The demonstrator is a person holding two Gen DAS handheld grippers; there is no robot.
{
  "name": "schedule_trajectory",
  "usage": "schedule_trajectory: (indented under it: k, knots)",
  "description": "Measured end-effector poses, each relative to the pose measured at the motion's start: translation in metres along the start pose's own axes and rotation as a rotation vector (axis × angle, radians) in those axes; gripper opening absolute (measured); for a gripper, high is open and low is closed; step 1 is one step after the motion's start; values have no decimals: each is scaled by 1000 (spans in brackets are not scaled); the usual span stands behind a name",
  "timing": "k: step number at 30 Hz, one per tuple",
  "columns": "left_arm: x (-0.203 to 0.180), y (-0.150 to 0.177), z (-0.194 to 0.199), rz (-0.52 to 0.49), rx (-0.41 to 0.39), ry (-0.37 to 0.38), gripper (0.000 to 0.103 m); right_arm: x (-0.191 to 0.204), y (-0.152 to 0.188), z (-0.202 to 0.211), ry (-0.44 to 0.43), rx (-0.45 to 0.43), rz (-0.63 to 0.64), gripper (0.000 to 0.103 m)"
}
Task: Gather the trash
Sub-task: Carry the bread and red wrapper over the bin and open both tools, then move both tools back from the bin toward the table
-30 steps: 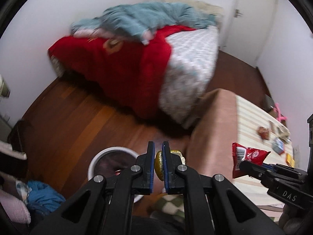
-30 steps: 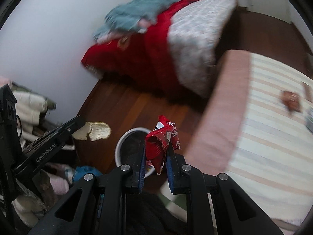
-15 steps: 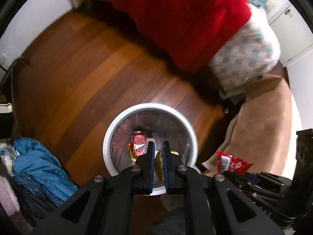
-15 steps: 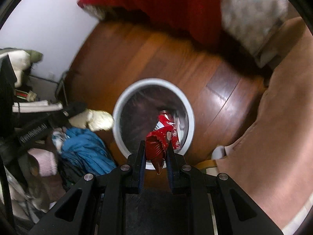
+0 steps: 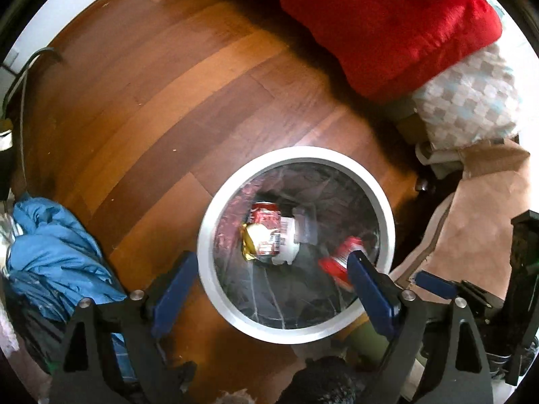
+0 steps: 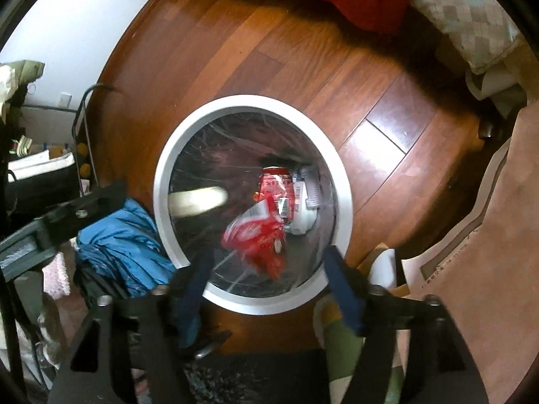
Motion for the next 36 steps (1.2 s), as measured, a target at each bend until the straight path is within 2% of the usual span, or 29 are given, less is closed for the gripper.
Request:
schedule_trajectory:
  k: [2,3,4,11,13,24,31,36]
  knots:
    - [4,2,2,6,-11,-32,93,0,3,3,9,-1,7,94]
    - [6,3,4,5,-22,-48,98,-1,5,6,25,-6,10,100]
    - [7,5,7,2,-38,-63,102,-2,7,11,52,-14,20,102]
    - [5,21,28,-31,-128,-146,103,-7,21,33,233,-55,75,103]
    - [4,28,35,-35,-144,-162,103,-9,23,38,252,-71,80,103]
    - [-12,58,73,-58,-191,-172,103,1,47,92,244,-181,86,103]
    - [-29,74,120,-71,-269,-150,103,17,69,140,196,-258,96,103]
    - [-41,87,161,-86,-331,-129,103,26,91,189,149,-339,101,103]
Point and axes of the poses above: each gripper's, at about its wrist camera, not at the fingertips, and z roughly against the way its jaws point, x to its left, y to its underside, the point moved 5 cm from there along -z, roughly the way its jaws point, and after that the axes turned 2 degrees about -y, right-handed, at the moved point
